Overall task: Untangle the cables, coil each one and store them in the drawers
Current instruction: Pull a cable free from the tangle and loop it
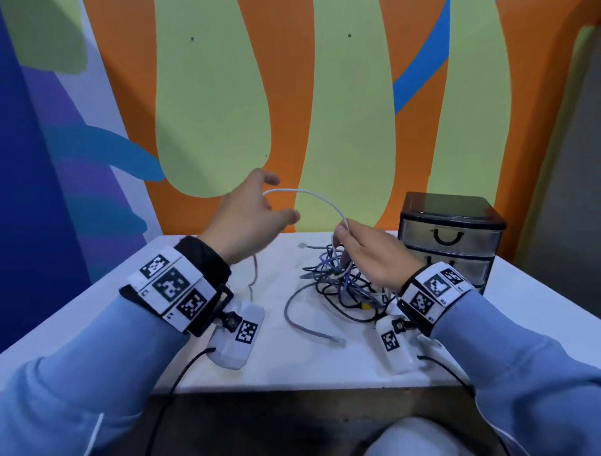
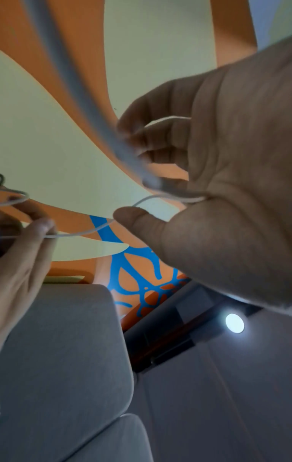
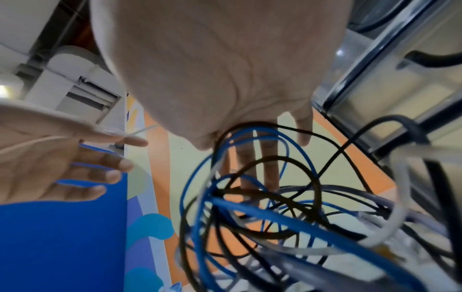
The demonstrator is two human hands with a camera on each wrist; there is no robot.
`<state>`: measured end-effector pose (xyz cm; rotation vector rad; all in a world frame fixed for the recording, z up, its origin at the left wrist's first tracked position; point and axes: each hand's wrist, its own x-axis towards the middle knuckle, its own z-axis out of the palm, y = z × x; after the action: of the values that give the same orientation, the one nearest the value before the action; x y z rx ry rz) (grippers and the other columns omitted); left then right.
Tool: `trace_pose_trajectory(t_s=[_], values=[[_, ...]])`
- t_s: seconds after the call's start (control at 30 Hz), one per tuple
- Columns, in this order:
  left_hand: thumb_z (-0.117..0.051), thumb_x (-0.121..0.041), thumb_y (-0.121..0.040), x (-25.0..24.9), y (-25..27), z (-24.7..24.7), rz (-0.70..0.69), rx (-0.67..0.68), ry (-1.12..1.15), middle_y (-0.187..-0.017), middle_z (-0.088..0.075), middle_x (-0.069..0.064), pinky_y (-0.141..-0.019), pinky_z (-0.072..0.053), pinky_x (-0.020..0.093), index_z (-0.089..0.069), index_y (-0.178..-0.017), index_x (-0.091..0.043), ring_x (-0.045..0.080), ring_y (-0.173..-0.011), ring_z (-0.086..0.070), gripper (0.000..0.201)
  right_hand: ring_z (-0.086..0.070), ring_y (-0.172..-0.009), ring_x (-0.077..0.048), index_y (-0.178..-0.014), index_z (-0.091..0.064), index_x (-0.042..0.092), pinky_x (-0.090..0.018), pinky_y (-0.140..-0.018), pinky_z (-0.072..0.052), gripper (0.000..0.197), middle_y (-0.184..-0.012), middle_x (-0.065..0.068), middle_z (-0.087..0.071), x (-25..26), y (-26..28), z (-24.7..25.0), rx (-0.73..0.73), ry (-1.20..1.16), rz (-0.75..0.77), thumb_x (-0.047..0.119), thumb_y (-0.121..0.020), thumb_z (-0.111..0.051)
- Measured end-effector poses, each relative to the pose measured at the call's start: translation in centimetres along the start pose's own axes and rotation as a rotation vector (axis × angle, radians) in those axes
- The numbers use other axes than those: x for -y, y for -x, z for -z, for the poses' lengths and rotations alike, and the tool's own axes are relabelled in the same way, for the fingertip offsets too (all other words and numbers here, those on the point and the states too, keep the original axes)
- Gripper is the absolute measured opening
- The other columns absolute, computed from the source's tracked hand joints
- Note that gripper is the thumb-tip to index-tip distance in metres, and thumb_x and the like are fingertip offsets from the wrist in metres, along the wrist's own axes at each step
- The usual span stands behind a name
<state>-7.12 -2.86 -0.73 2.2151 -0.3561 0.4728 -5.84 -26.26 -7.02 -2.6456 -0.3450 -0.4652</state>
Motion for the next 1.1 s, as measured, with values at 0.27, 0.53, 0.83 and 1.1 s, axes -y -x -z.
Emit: trace_pose_trajectory(t_s=[0.27,0.53,0.83,1.1], values=[[-0.084,-0.041,-0.081,-0.7,0.8,-3.0,-0.46,-0.272,-0.469,-0.129,-0.042,0.002,-0.094,-0.036,0.045,-0.061,-0.126,-0.045,0.028,-0.123,-0.04,0.051,-0.061,-0.071,-0.032,-0.105,-0.05,0.022,-0.049,-0.071,-0.051,0.042,-0.073,-0.004,-0.062,-0.7,-2.1,-0.1,-0.109,0.018,0.026,0.052,-0.112,-0.021],[-0.064,-0.061,-0.096,1.2,-1.5,-7.0,-0.332,0.142,-0.606,-0.086,-0.07,-0.012,-0.087,-0.033,0.043,-0.078,-0.088,-0.033,0.016,-0.09,-0.061,0.033,-0.062,-0.078,-0.024,-0.097,-0.063,0.018,-0.038,-0.071,-0.045,0.048,-0.076,0.002,-0.061,-1.4,-5.8,-2.2,-0.14,-0.207,-0.075,0.047,-0.112,-0.029],[-0.064,-0.022,-0.099,4.4,-6.5,-9.3,-0.251,0.204,-0.139,-0.078,-0.07,-0.008,-0.067,-0.045,0.033,-0.067,-0.084,-0.027,0.011,-0.073,-0.061,0.016,-0.057,-0.063,-0.019,-0.124,-0.046,0.038,-0.034,-0.065,-0.044,0.048,-0.074,0.0,-0.058,-2.7,-8.5,-3.2,-0.209,-0.583,-0.116,0.071,-0.093,-0.059],[-0.05,-0.019,-0.104,5.6,-9.7,-11.7,-0.284,0.061,-0.111,-0.073,-0.068,-0.005,-0.075,-0.043,0.045,-0.054,-0.098,-0.029,0.026,-0.073,-0.057,0.012,-0.06,-0.085,-0.01,-0.098,-0.071,0.02,-0.026,-0.08,-0.048,0.019,-0.1,-0.007,-0.072,-3.9,-8.6,-4.6,-0.263,-0.728,0.04,0.037,-0.093,-0.078]])
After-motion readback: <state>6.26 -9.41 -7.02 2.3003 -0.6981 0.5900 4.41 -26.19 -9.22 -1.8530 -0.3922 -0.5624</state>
